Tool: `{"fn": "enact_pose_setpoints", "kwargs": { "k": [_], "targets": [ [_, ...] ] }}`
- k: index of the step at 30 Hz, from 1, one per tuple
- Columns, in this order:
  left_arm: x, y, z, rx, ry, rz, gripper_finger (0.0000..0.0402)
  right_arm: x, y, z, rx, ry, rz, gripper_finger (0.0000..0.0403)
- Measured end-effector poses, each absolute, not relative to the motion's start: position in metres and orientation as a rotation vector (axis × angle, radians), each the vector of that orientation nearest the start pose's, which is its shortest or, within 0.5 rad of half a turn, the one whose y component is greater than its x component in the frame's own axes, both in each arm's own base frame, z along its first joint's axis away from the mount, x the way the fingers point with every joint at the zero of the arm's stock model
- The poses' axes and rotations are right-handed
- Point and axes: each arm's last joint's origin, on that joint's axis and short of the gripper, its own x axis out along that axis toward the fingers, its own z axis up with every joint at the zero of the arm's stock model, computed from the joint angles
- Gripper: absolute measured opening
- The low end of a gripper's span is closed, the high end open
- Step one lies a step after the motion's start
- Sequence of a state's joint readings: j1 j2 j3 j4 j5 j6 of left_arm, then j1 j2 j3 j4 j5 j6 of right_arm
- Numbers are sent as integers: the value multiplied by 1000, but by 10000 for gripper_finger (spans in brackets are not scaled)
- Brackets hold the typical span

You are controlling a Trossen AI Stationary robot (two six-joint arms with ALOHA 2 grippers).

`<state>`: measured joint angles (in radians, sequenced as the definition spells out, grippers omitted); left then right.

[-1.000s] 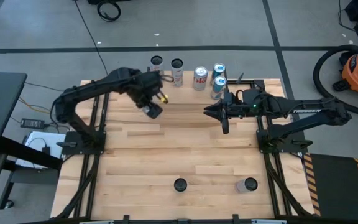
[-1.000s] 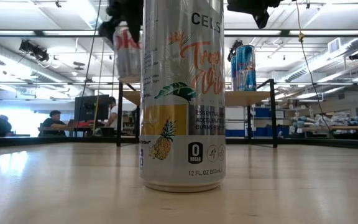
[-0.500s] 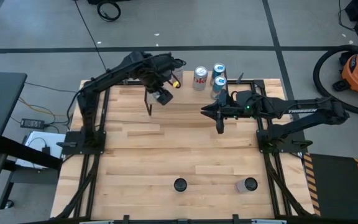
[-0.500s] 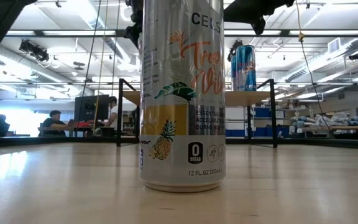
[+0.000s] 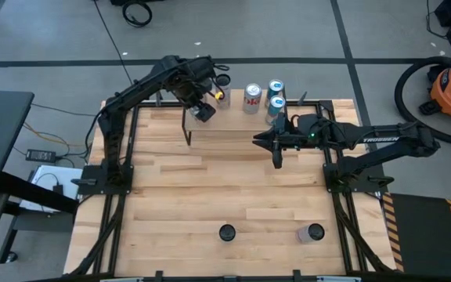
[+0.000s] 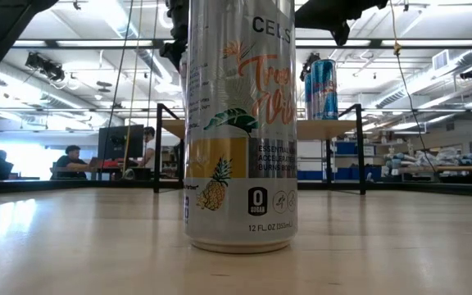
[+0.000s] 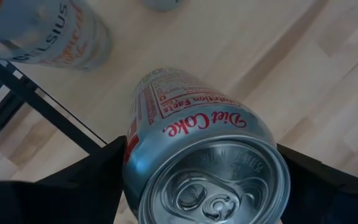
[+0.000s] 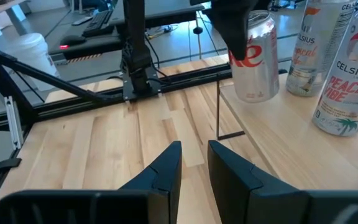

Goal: Place canned beverage on shelf
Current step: Put the red soda can aligned with the other red soda can on the shelf

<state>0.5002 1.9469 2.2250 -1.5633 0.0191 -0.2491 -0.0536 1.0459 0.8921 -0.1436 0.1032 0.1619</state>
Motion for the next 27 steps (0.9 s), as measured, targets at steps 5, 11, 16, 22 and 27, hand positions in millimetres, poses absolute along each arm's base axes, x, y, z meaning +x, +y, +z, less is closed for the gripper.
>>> {"fn": "enact_pose_setpoints", "kwargs": {
  "k": [5,11,16,22,27],
  "targets": [
    [317,176,379,-544,1221,558,330,231,-15,325,153,284,-179,87],
    [322,178,373,-558,1236,534,330,231,-15,326,153,284,-179,87],
    [325,181,368,-562,1249,537,330,231,-15,326,155,282,-179,87],
    [325,181,367,-562,1251,536,330,231,-15,326,156,282,-178,87],
    [325,181,367,-561,1252,536,330,231,-15,326,153,283,-177,87]
  ]
}}
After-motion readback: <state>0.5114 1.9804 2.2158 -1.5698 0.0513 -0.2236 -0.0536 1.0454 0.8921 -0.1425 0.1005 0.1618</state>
